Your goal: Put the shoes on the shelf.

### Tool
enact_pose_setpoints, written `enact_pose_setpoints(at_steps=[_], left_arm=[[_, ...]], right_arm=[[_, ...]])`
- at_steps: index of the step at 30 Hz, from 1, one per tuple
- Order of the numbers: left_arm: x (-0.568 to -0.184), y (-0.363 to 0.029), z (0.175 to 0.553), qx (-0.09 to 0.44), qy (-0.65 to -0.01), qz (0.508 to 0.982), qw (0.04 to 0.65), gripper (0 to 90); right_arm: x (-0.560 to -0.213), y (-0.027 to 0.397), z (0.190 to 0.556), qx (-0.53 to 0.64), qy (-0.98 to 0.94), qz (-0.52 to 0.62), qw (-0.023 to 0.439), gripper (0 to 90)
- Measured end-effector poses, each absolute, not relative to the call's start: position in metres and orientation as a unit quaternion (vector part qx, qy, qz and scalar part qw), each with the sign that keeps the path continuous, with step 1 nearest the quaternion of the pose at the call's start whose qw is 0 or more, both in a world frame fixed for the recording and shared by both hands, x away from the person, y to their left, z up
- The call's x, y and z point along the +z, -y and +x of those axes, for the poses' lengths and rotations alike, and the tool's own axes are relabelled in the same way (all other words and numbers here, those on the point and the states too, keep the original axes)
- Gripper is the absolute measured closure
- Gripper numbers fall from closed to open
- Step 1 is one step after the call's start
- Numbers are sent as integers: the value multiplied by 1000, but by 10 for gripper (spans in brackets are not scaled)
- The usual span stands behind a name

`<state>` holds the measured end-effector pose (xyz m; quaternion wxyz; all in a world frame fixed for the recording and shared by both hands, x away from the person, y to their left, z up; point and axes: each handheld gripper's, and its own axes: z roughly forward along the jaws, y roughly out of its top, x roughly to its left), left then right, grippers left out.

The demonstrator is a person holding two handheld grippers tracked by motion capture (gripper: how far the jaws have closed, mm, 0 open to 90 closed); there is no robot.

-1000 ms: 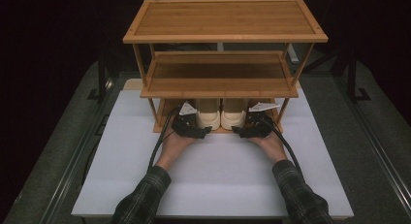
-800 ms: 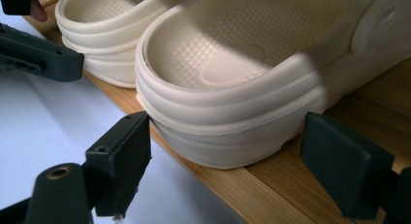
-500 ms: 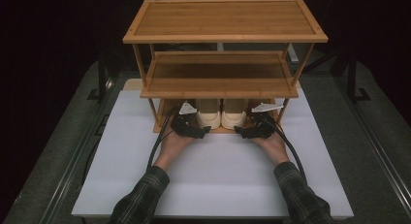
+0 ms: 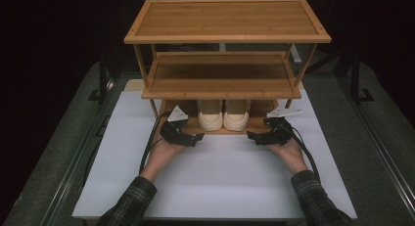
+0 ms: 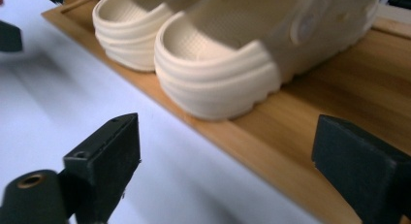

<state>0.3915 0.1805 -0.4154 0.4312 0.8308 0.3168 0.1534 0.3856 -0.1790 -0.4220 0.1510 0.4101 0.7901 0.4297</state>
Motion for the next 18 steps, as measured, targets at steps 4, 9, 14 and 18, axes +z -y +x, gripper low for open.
enact_pose_setpoints(at_steps=[4,9,14,18], left_arm=[[-410,-195,377,156,-313,833,430,112],[-406,-218,354,162,-311,836,422,112],[-406,-252,327,179,-316,840,403,112],[-407,-269,314,178,-325,841,394,110]], right_arm=[[-418,190,370,432,-788,411,151,97],[-415,206,347,432,-789,408,154,98],[-415,223,328,430,-788,414,153,97],[-418,238,310,416,-790,422,156,97]])
